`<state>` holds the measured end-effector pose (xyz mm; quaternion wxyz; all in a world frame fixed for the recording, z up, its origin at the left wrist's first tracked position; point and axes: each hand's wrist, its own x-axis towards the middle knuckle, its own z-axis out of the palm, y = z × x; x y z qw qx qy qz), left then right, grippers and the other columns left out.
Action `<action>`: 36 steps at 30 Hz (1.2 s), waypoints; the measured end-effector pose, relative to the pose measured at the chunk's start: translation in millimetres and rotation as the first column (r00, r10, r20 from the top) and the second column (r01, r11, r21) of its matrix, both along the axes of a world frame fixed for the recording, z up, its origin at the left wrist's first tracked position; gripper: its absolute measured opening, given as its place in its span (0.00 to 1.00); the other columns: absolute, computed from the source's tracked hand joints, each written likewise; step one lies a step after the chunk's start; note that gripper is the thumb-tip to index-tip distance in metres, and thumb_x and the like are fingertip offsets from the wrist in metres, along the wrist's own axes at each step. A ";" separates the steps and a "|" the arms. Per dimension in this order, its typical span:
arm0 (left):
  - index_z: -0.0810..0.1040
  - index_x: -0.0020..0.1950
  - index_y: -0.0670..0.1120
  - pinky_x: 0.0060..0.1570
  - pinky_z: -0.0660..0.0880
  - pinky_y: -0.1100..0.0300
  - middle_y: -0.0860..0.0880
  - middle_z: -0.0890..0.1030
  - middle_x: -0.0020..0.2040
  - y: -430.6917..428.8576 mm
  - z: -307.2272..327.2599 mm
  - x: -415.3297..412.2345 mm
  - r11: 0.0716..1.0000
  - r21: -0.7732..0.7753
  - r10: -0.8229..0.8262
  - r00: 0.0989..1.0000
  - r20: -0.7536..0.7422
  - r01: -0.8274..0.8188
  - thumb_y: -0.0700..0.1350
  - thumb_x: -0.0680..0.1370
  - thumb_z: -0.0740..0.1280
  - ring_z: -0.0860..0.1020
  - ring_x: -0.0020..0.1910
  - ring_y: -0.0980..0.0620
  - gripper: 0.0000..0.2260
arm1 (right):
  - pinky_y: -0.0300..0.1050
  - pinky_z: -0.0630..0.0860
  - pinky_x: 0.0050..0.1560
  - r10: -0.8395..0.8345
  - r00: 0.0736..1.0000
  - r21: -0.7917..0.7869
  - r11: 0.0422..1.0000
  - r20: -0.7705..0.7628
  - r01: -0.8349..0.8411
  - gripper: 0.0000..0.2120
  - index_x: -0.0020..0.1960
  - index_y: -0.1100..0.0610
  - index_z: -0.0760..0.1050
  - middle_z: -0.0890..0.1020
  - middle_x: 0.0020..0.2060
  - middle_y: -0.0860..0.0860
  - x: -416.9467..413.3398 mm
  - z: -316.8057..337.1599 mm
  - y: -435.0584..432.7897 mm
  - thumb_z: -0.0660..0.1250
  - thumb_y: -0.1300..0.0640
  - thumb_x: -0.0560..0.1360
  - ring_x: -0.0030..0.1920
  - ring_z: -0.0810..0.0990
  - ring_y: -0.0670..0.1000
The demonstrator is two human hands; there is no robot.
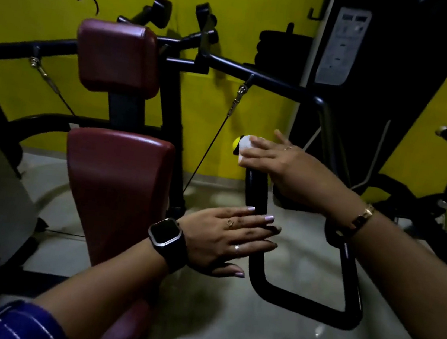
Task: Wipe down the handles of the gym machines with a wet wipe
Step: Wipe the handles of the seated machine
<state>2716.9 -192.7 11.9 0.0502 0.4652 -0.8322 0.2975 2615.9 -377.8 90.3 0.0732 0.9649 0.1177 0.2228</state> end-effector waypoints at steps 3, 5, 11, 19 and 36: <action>0.68 0.74 0.42 0.76 0.54 0.53 0.44 0.71 0.73 -2.5 -1.7 9.5 0.998 0.035 -0.059 0.998 -0.007 0.059 0.57 0.83 0.45 0.63 0.75 0.46 0.28 | 0.57 0.54 0.70 0.083 0.989 -0.167 0.981 -0.119 -0.102 0.14 0.50 0.56 0.83 0.84 0.52 0.54 10.0 1.6 21.5 0.73 0.69 0.67 0.62 0.78 0.56; 0.69 0.74 0.43 0.73 0.57 0.55 0.45 0.74 0.70 -4.0 -2.4 14.6 0.995 0.040 -0.096 0.995 -0.004 0.096 0.57 0.83 0.45 0.70 0.70 0.46 0.28 | 0.51 0.49 0.73 0.094 0.942 -0.206 0.964 -0.321 -0.166 0.12 0.52 0.53 0.82 0.83 0.53 0.50 2.9 3.9 26.9 0.69 0.65 0.72 0.64 0.76 0.52; 0.67 0.75 0.46 0.76 0.54 0.52 0.46 0.71 0.73 -20.0 2.3 28.0 0.974 -0.036 -0.218 0.968 0.123 0.224 0.59 0.82 0.47 0.62 0.76 0.48 0.27 | 0.61 0.53 0.72 0.069 0.962 -0.144 0.983 -0.265 -0.110 0.20 0.63 0.53 0.77 0.79 0.63 0.51 -0.7 19.1 -1.9 0.56 0.60 0.74 0.70 0.71 0.52; 0.66 0.73 0.45 0.71 0.61 0.52 0.45 0.73 0.70 -30.5 -1.2 36.1 0.937 -0.032 -0.343 0.935 0.090 0.347 0.59 0.82 0.47 0.71 0.68 0.45 0.27 | 0.57 0.43 0.76 -0.015 0.928 -0.234 0.969 -0.372 -0.079 0.24 0.36 0.55 0.76 0.80 0.38 0.50 13.4 18.3 31.0 0.45 0.48 0.76 0.51 0.77 0.52; 0.56 0.79 0.50 0.77 0.49 0.53 0.50 0.54 0.80 -68.8 -49.1 109.4 0.806 -0.469 -0.444 0.893 -0.078 0.360 0.58 0.83 0.48 0.50 0.79 0.51 0.26 | 0.55 0.54 0.74 -0.335 0.935 -0.074 0.942 -0.121 0.328 0.23 0.64 0.55 0.68 0.76 0.56 0.54 17.4 -0.4 44.3 0.58 0.51 0.71 0.63 0.71 0.55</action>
